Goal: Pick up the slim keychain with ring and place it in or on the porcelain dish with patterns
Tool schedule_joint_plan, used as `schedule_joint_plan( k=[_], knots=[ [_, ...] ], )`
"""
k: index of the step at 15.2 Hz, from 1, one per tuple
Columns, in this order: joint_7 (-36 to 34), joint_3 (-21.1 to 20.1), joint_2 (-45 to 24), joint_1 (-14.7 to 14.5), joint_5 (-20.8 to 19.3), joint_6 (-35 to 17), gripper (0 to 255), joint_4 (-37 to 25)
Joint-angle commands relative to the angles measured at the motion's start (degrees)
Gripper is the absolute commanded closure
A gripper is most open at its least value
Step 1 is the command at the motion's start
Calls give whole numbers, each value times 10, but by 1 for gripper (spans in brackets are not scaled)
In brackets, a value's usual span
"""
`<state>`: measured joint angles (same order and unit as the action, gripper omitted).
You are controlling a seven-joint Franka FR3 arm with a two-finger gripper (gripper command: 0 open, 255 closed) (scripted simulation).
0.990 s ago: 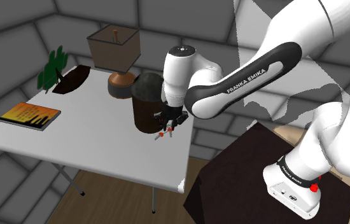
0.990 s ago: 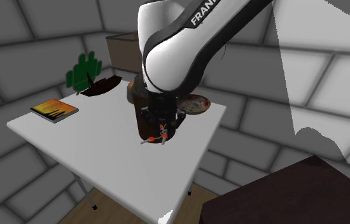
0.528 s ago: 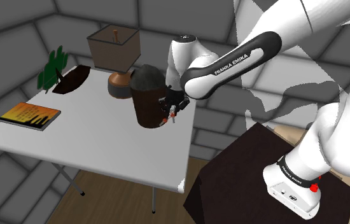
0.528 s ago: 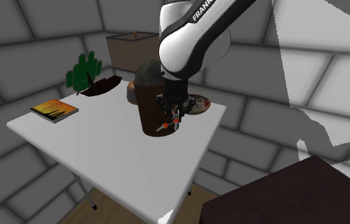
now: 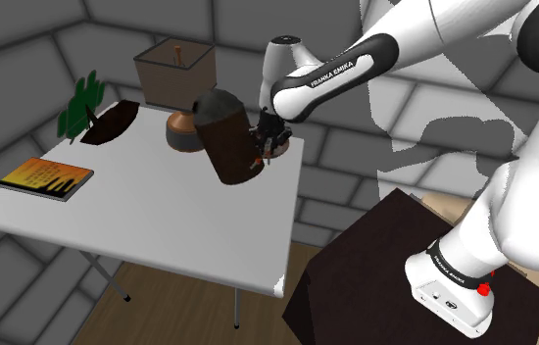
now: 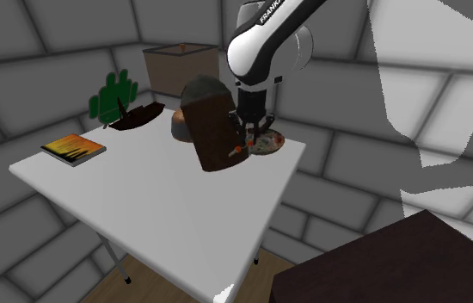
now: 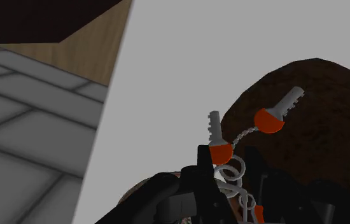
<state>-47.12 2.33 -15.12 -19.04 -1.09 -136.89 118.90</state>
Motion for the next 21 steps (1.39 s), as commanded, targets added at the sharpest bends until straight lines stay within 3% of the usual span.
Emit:
schedule_joint_plan(
  k=[1, 7, 8, 9, 15, 21],
  knots=[
    [29, 7, -18, 18, 6, 10, 255, -29],
    [101, 22, -85, 67, 23, 48, 255, -134],
    [91, 20, -77, 60, 20, 38, 255, -117],
    [91, 20, -77, 60, 21, 38, 0, -117],
    [50, 22, -140, 113, 113, 192, 0, -298],
    [52, 19, -159, 111, 117, 155, 0, -281]
  ],
)
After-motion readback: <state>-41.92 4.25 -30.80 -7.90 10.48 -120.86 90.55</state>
